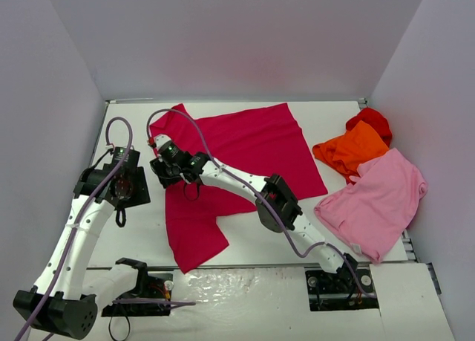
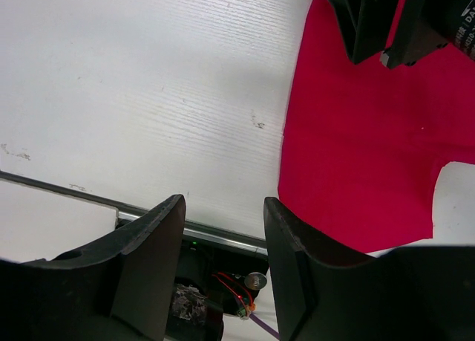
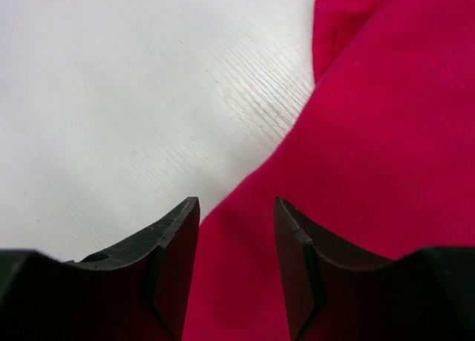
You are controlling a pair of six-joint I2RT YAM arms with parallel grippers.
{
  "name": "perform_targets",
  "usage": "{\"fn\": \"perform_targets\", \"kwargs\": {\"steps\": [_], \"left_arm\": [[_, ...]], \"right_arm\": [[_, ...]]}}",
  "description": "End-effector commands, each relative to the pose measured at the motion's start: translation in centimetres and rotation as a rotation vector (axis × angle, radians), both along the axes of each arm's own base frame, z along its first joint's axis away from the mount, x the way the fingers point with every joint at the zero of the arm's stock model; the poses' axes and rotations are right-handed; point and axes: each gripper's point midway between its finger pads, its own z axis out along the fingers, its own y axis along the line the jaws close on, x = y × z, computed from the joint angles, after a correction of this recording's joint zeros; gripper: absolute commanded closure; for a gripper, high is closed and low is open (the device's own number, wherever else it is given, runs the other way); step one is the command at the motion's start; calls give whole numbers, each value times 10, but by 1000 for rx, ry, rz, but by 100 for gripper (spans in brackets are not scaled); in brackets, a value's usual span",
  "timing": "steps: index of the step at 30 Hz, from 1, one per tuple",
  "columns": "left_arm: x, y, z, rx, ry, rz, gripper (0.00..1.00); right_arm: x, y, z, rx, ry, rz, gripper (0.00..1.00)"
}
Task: Fold and stack the t-shirts
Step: Flatten out the tshirt
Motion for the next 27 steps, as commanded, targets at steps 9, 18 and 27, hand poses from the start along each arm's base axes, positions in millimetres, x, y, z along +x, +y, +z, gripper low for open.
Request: {"fn": "perform_targets", "kwargs": {"steps": [9,18,27], "left_arm": [[2,4,8,16,-26,12,56],[2,6,2,26,-4,9,56],[6,4,0,23,-4,3,56]], "right_arm": [[-5,25,-5,130,100,43,46],[9,-27,-52,-2,172,-82,100],[35,-91,29,-31,-52,-265,100]]}}
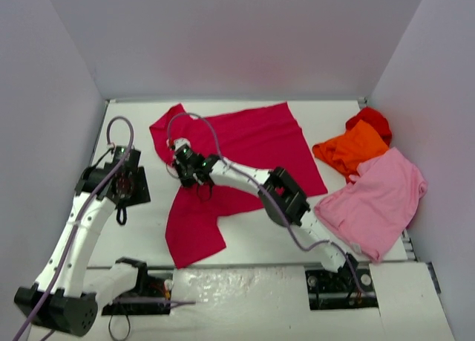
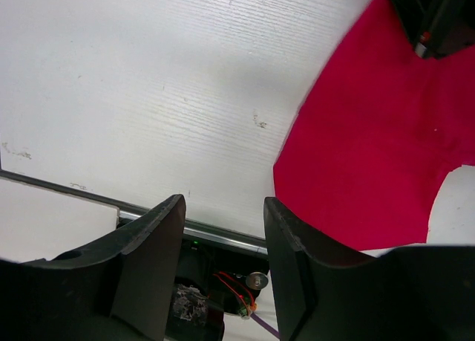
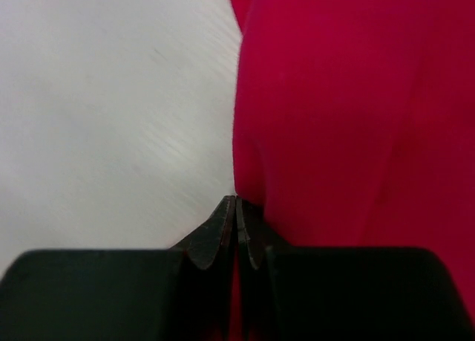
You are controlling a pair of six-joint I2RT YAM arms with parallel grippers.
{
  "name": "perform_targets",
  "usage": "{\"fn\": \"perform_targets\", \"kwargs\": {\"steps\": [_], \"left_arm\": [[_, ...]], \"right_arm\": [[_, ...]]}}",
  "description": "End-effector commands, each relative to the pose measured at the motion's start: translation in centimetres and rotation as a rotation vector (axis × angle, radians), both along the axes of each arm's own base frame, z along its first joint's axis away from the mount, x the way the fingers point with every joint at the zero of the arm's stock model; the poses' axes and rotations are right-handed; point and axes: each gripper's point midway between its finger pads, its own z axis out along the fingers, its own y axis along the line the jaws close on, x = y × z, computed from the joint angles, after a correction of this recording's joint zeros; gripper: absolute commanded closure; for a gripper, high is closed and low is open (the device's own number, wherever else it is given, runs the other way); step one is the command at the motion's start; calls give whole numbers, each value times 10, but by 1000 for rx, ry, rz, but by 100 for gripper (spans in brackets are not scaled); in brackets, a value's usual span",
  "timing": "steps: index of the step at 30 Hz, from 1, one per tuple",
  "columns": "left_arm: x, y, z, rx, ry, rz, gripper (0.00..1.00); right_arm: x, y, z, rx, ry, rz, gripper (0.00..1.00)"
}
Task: Fold and stack the t-shirts
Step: Flatten out the tshirt
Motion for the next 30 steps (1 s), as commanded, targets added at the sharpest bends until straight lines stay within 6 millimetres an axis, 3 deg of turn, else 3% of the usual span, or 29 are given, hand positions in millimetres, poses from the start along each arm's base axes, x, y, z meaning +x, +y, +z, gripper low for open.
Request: {"fn": "perform_targets", "kwargs": {"steps": [1,4,5,6,7,10,14,18,21,22,23,24,26,27,29,30], "left_arm": [[5,3,3,18,-17,2,56],[5,4,4,23,-14,1,56],[5,4,4,22,-16,0,56],[6,4,4,22,-13,-1,56],[6,4,4,23,-12,-1,56],[7,4,4,23,-15,1,56],[8,3,2,18,-13,-2,56],[8,2,2,16,-10,-5,56],[9,2,2,14,-11,-6,56],[9,1,2,15,-12,-8,56],[9,1,1,14,-11,-7,56],[9,1,1,15,-12,-6,56],[9,2,1,15,-13,-2,56],[9,2,1,15,-12,-2,56],[8,2,1,13,-14,1,56],[8,2,1,13,-14,0,56]], "right_arm": [[24,-46,81,-10,-173,-144,100],[23,-64,104,68,-204,-184,100],[25,-60,123,133,-222,-193,100],[20,-75,114,152,-191,-211,100],[18,-78,127,197,-195,-226,100],[16,-86,134,250,-222,-239,100],[16,-98,127,236,-221,-267,100],[13,-109,104,181,-183,-289,100],[5,-87,106,211,-148,-190,99],[6,-81,110,221,-150,-173,93],[5,-69,117,241,-151,-141,76],[4,-60,119,249,-151,-118,67],[3,-36,144,292,-182,-77,61],[0,-30,140,289,-174,-61,60],[-3,-4,155,339,-168,9,55],[-7,5,147,342,-140,42,53]]}}
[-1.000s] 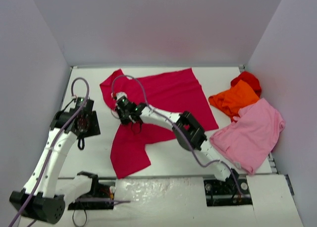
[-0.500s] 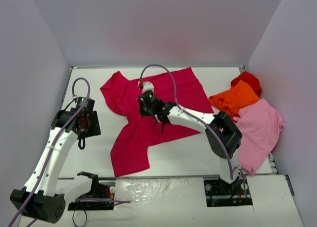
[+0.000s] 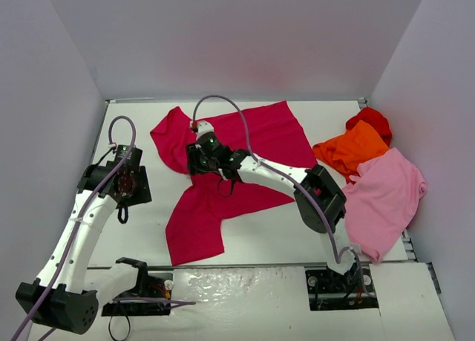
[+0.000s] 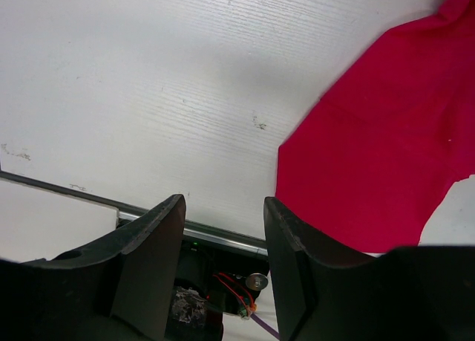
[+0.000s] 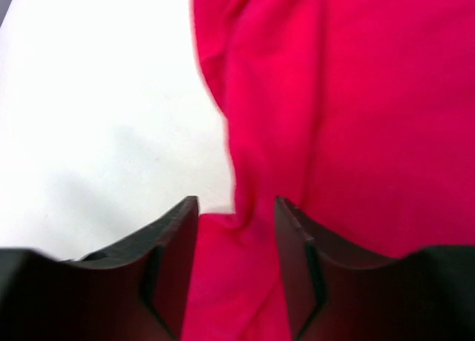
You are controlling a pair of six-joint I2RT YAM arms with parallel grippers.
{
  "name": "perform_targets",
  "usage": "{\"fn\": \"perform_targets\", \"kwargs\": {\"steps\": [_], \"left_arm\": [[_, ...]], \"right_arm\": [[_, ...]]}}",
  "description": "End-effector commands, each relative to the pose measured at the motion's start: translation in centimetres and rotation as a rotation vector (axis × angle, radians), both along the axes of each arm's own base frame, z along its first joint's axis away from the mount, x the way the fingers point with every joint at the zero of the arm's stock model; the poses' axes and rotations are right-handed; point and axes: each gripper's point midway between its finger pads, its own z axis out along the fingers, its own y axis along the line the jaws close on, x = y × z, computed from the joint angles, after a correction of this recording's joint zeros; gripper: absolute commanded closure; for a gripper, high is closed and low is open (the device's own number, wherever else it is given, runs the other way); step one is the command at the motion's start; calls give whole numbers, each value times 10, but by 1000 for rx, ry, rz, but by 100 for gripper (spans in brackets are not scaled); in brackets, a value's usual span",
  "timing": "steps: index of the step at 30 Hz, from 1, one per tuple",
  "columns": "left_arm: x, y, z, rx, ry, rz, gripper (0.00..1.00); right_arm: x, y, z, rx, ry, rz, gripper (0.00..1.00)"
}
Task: Fold and stack the t-shirts
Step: Flatten out the tshirt
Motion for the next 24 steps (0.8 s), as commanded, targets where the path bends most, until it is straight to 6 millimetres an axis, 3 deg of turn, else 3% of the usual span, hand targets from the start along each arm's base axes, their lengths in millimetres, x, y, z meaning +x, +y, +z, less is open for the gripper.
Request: {"fn": "perform_targets", "kwargs": {"steps": [1,6,11,24], "left_arm": [[5,2,4,10,-27,1,56],[4,2,4,9,-25,-1,56],[3,1,3,4,-19,-8,56],[4,1,4,6,-16,-13,57]], "right_arm": [[-13,62,41,138,-29,185,51],[-14,87,17,156,31,253,49],[-19,97,-8,165,103,275,49],[-12,56,-45,-6,96,162,50]]}}
